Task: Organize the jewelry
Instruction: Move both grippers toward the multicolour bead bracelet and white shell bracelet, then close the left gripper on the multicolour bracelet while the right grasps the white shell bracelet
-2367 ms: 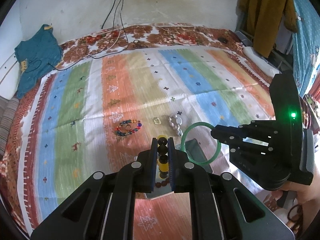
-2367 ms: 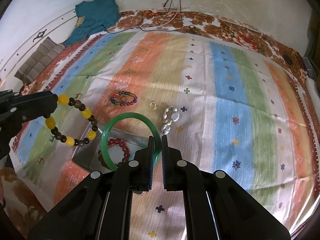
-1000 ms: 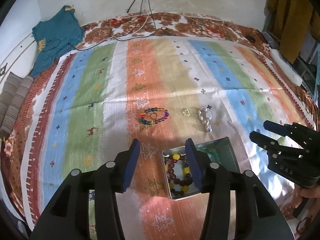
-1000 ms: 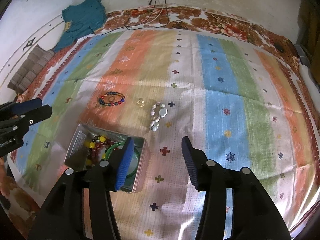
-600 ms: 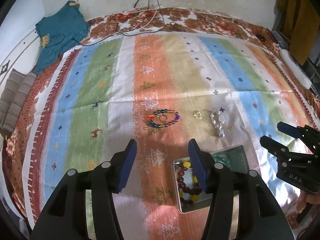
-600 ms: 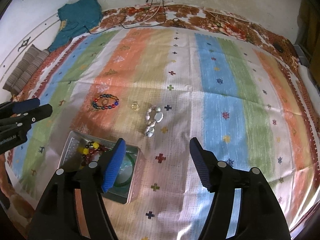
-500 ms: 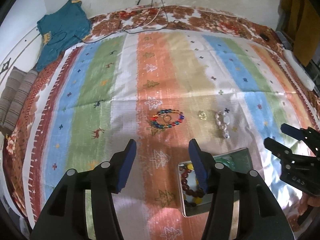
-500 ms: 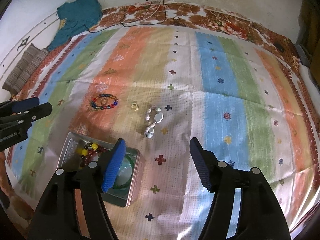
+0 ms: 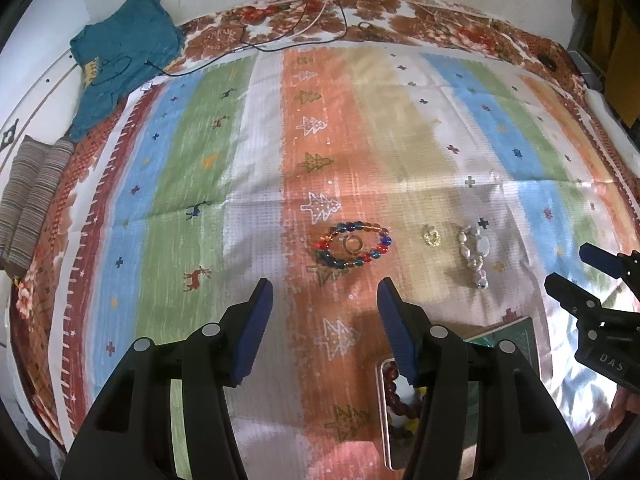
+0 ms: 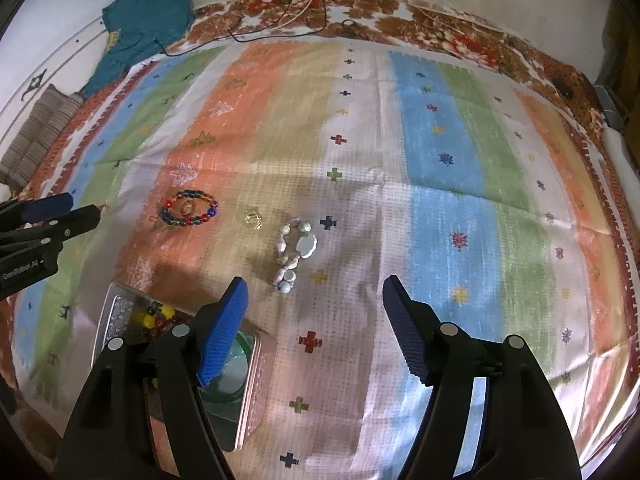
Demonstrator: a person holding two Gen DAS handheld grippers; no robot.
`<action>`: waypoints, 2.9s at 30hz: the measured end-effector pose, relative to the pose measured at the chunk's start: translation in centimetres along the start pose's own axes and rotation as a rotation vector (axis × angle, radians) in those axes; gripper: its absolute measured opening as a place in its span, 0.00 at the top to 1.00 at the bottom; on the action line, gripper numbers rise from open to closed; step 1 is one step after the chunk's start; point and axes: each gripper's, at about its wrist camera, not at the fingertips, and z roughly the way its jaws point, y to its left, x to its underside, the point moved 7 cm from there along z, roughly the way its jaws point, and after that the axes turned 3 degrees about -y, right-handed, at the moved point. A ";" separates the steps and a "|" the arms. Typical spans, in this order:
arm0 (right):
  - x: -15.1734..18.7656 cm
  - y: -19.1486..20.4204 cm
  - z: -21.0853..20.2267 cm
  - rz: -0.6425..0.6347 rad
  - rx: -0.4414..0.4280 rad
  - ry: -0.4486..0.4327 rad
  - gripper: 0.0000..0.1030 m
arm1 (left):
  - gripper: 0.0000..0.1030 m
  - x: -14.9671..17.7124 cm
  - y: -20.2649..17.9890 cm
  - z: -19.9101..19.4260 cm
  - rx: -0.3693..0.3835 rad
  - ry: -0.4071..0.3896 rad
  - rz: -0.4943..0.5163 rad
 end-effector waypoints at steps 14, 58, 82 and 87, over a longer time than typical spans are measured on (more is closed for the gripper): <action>-0.7 -0.9 3.0 0.009 0.021 0.045 0.30 | 0.45 -0.8 -0.1 3.3 -0.005 0.046 0.014; -1.9 -1.3 11.5 -0.023 0.042 0.173 0.30 | 0.45 -1.0 0.6 12.1 -0.065 0.192 0.048; -2.3 1.0 10.1 -0.100 0.003 0.122 0.91 | 0.91 -2.1 0.6 10.4 -0.006 0.157 0.035; -2.9 0.8 8.8 -0.097 0.030 0.080 0.91 | 0.91 -2.6 -0.1 8.8 -0.001 0.126 0.043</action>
